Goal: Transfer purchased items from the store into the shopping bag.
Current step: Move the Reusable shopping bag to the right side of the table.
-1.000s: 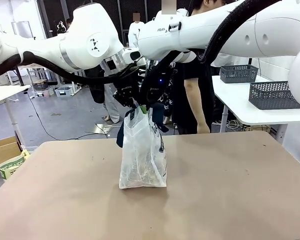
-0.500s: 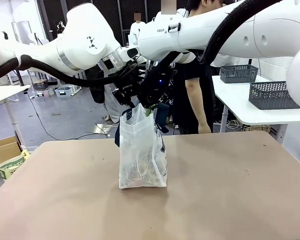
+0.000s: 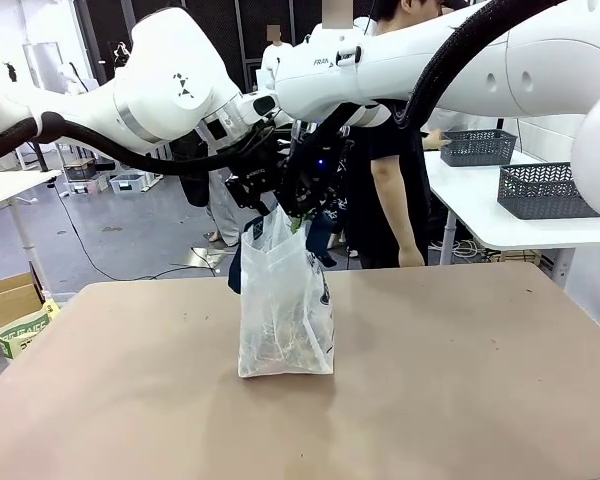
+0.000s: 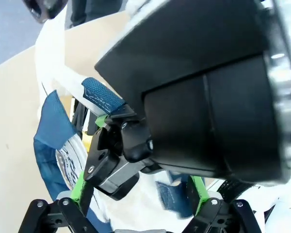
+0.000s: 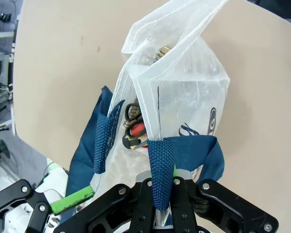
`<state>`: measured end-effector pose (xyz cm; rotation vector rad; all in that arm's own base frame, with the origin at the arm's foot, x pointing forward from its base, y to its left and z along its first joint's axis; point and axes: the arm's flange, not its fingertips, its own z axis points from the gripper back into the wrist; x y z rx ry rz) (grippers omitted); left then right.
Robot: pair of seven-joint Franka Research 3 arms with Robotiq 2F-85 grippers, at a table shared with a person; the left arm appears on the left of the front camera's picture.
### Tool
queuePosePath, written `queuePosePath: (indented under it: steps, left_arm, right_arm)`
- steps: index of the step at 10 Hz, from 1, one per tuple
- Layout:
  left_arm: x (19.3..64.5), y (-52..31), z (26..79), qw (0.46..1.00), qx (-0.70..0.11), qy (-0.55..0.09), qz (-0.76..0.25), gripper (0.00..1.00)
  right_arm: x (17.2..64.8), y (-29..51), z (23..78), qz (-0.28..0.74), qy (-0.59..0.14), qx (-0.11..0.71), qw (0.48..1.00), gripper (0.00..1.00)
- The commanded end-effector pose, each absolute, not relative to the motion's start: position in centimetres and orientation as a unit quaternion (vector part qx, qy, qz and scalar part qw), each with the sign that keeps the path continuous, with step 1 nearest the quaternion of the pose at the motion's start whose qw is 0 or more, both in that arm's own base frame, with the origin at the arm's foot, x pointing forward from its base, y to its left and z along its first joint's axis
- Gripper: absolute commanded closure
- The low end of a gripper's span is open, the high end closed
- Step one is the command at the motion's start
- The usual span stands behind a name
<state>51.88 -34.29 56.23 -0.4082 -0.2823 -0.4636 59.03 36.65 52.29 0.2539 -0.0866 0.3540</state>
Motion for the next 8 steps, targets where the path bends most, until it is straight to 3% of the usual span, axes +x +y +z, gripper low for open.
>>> queuePosePath:
  steps: [1, 8]
  left_arm:
    - [51.2, -33.7, 55.9, 0.933, -0.224, -0.152, -0.238, 0.0]
    - [50.6, -34.7, 54.7, 0.94, -0.18, -0.124, -0.263, 0.0]
  right_arm:
    - [59.7, 37.5, 52.9, 0.166, -0.046, 0.122, 0.977, 1.0]
    - [59.8, 37.5, 52.7, 0.17, -0.043, 0.124, 0.977, 1.0]
